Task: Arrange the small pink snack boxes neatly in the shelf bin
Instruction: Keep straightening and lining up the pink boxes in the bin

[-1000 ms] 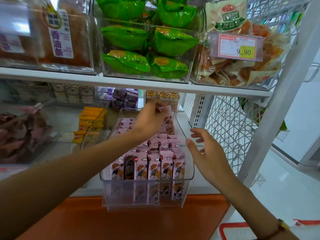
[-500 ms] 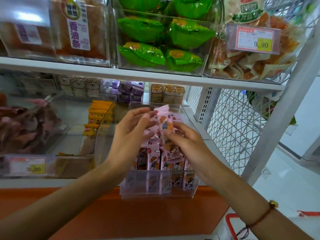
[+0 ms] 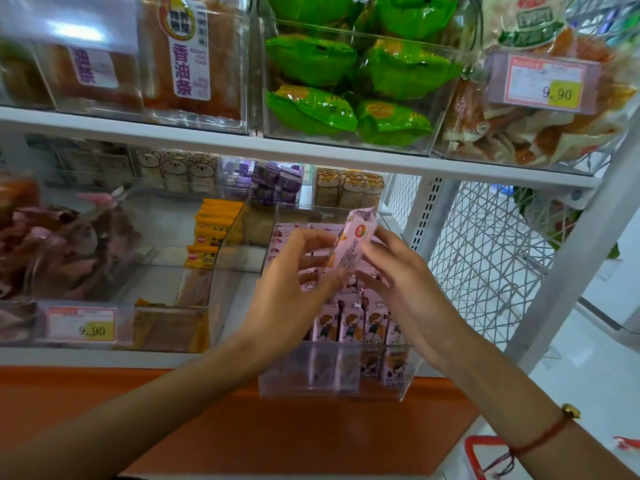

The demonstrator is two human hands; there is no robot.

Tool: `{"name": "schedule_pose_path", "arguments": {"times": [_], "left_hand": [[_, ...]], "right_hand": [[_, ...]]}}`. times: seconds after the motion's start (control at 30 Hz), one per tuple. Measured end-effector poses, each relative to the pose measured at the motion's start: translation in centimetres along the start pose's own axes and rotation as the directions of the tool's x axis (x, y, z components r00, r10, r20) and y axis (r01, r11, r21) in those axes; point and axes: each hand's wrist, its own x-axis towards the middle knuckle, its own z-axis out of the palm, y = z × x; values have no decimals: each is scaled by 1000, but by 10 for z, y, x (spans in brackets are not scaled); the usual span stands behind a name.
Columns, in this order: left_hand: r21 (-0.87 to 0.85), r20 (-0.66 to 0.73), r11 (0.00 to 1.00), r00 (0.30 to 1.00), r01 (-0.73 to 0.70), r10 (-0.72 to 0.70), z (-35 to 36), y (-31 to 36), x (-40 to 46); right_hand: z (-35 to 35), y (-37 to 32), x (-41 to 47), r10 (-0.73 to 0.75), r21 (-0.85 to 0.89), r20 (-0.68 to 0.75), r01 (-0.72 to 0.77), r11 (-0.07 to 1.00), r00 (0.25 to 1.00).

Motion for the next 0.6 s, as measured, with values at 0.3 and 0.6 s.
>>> {"name": "schedule_pose_path", "arguments": {"times": [0.3, 0.6], "left_hand": [[54, 70, 999, 998, 4, -8, -2, 5, 3], [-258, 420, 754, 773, 604, -476, -9, 12, 12]], "right_hand": [[-10, 0, 1, -98, -69, -217, 85, 994, 971], [-16, 1, 3, 123, 96, -115, -112, 989, 986]]}}
